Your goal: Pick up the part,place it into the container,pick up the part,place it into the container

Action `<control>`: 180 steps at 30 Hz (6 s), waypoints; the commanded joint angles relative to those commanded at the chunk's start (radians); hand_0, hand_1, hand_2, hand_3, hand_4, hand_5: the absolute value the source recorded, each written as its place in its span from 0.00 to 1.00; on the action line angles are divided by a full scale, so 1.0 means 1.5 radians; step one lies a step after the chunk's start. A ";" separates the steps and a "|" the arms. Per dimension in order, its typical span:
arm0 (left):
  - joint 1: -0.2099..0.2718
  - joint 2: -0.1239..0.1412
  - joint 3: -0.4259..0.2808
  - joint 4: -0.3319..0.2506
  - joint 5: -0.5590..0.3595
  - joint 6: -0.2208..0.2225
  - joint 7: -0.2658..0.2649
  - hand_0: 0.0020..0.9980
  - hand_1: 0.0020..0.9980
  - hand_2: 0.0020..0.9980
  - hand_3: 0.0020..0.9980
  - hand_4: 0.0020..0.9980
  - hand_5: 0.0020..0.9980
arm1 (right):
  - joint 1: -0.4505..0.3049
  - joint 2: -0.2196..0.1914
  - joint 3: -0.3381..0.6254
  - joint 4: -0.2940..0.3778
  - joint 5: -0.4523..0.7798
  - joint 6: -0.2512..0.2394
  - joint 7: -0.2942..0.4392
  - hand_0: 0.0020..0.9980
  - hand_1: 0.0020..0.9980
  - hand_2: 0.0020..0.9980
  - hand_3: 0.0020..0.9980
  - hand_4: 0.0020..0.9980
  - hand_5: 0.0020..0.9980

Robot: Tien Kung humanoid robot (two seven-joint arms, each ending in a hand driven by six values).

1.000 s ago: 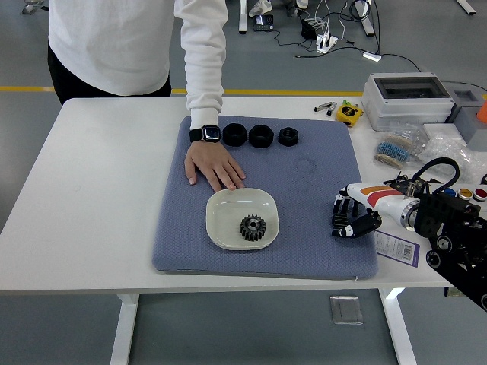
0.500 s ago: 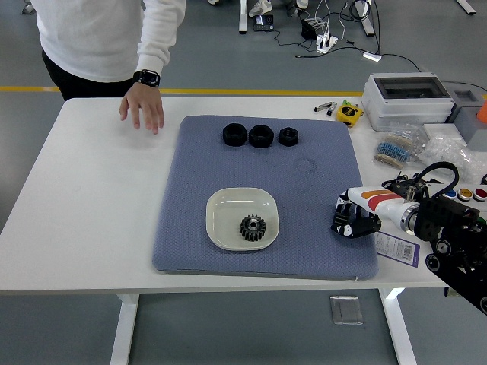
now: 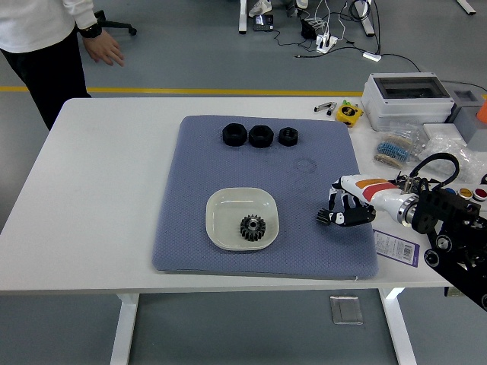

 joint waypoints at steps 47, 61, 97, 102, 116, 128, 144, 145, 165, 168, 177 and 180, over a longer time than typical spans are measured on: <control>-0.004 0.000 -0.001 0.000 0.013 -0.006 0.010 0.82 0.79 0.83 0.57 0.49 0.71 | -0.015 0.041 -0.014 -0.057 -0.015 -0.012 -0.045 0.14 0.30 0.44 0.50 0.84 0.47; -0.005 0.000 -0.005 0.000 0.021 -0.008 0.013 0.82 0.79 0.83 0.57 0.49 0.72 | -0.016 0.047 -0.021 -0.070 0.001 -0.027 -0.041 0.11 0.25 0.41 0.49 0.80 0.49; 0.001 0.000 -0.013 0.000 0.044 -0.014 0.020 0.82 0.79 0.83 0.58 0.49 0.72 | -0.025 0.040 -0.019 -0.056 0.010 -0.040 -0.021 0.00 0.00 0.11 0.22 0.69 0.49; -0.001 0.000 -0.011 0.000 0.041 -0.015 0.020 0.82 0.79 0.83 0.58 0.49 0.72 | -0.019 0.042 -0.015 -0.041 0.008 -0.045 -0.021 0.00 0.00 0.11 0.22 0.69 0.50; -0.004 0.000 -0.004 0.000 0.030 -0.012 0.017 0.82 0.79 0.83 0.58 0.49 0.72 | 0.041 0.116 -0.048 0.002 0.013 -0.067 -0.028 0.00 0.00 0.11 0.24 0.70 0.50; -0.009 0.000 0.006 0.000 0.018 -0.005 0.015 0.82 0.79 0.83 0.58 0.49 0.71 | 0.086 0.189 -0.107 -0.095 -0.006 -0.131 -0.022 0.00 0.05 0.20 0.40 0.94 0.41; -0.008 0.000 -0.005 0.000 0.031 -0.003 0.018 0.82 0.80 0.84 0.58 0.50 0.71 | 0.084 0.186 -0.101 -0.087 -0.029 -0.177 -0.018 0.00 0.08 0.25 0.50 1.00 0.49; -0.007 0.000 -0.006 0.000 0.031 -0.003 0.017 0.82 0.80 0.84 0.58 0.50 0.71 | 0.083 0.183 -0.098 -0.083 -0.029 -0.179 -0.020 0.00 0.08 0.25 0.50 1.00 0.49; 0.010 0.000 -0.025 0.000 0.053 -0.007 0.014 0.82 0.80 0.84 0.58 0.49 0.71 | 0.021 0.068 -0.002 0.025 0.278 -0.271 0.073 0.32 0.50 0.67 0.72 1.00 0.64; 0.011 0.000 -0.032 0.000 0.067 -0.008 0.017 0.82 0.79 0.83 0.58 0.49 0.71 | -0.002 0.051 0.015 0.023 0.361 -0.256 0.130 0.63 0.71 0.84 0.86 1.00 0.69; 0.007 0.000 -0.066 0.000 0.126 -0.014 0.024 0.82 0.79 0.83 0.57 0.49 0.71 | -0.100 0.003 0.138 0.089 0.612 -0.180 0.143 0.75 0.79 0.88 0.86 1.00 0.75; 0.005 0.000 -0.079 0.000 0.159 -0.019 0.027 0.82 0.79 0.82 0.57 0.49 0.72 | -0.136 -0.005 0.170 0.117 0.699 -0.149 0.142 0.79 0.81 0.88 0.88 1.00 0.79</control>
